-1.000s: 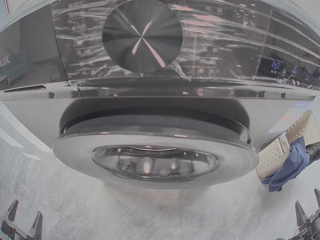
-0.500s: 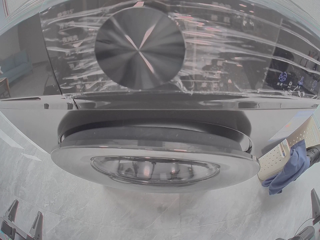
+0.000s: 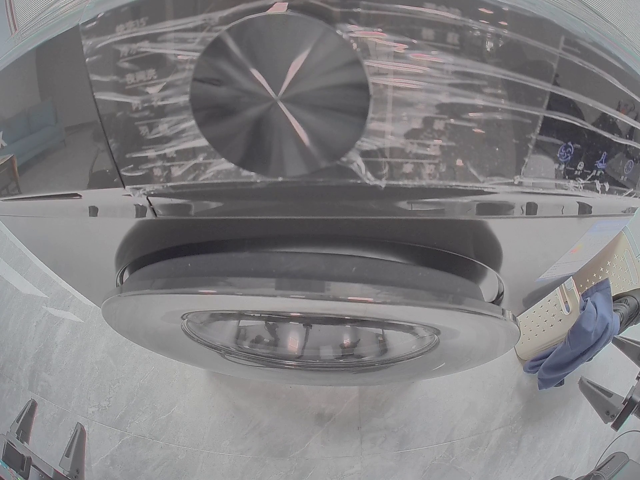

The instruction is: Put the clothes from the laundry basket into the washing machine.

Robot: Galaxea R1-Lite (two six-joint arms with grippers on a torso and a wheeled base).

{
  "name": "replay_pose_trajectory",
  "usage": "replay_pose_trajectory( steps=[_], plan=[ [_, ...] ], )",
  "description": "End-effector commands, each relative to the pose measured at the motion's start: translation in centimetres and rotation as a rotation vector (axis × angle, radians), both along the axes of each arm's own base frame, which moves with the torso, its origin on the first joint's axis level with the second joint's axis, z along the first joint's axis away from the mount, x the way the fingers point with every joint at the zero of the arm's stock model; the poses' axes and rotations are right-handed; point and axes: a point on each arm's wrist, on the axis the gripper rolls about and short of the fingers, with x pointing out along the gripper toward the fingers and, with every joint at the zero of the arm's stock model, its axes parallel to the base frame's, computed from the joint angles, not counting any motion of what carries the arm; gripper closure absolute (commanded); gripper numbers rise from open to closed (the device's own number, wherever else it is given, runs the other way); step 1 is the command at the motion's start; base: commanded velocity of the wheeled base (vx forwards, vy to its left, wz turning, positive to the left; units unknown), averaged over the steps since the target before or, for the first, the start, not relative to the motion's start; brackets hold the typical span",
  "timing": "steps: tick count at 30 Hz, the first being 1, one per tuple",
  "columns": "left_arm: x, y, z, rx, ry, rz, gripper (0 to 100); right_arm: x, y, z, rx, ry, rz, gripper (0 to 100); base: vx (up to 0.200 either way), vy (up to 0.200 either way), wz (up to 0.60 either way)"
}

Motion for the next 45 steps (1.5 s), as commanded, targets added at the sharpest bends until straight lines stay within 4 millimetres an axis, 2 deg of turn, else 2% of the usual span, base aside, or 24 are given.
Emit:
replay_pose_trajectory(
  steps=[1,6,13,16,20,28,38,45],
  plan=[
    [0.0,0.0,-0.5,0.002,-0.002,0.001,0,4.2,1.3,0.6,-0.029,0.112,0.183,0,0.000,0.000,0.00],
    [0.0,0.0,-0.5,0.004,-0.002,0.001,0,6.4,2.4,1.0,-0.028,0.123,0.257,0,0.000,0.000,0.00],
    [0.0,0.0,-0.5,0.004,-0.002,0.001,0,8.3,3.4,1.1,0.016,0.140,0.274,0,0.000,0.000,0.00],
    [0.0,0.0,-0.5,0.004,-0.002,0.001,0,8.5,3.7,1.3,0.040,0.132,0.276,0,0.000,0.000,0.00],
    [0.0,0.0,-0.5,0.004,-0.002,0.001,0,8.7,5.1,1.8,0.096,0.126,0.293,0,0.000,0.000,0.00],
    [0.0,0.0,-0.5,0.004,-0.002,0.001,0,9.4,7.7,1.1,0.139,0.163,0.304,0,0.000,0.000,0.00],
    [0.0,0.0,-0.5,0.002,-0.002,0.001,0,11.2,8.9,0.5,0.151,0.129,0.299,0,0.000,0.000,0.00],
    [0.0,0.0,-0.5,0.001,-0.002,0.001,0,10.3,9.3,-0.8,0.129,0.168,0.332,0,0.000,0.000,0.00]
  ],
)
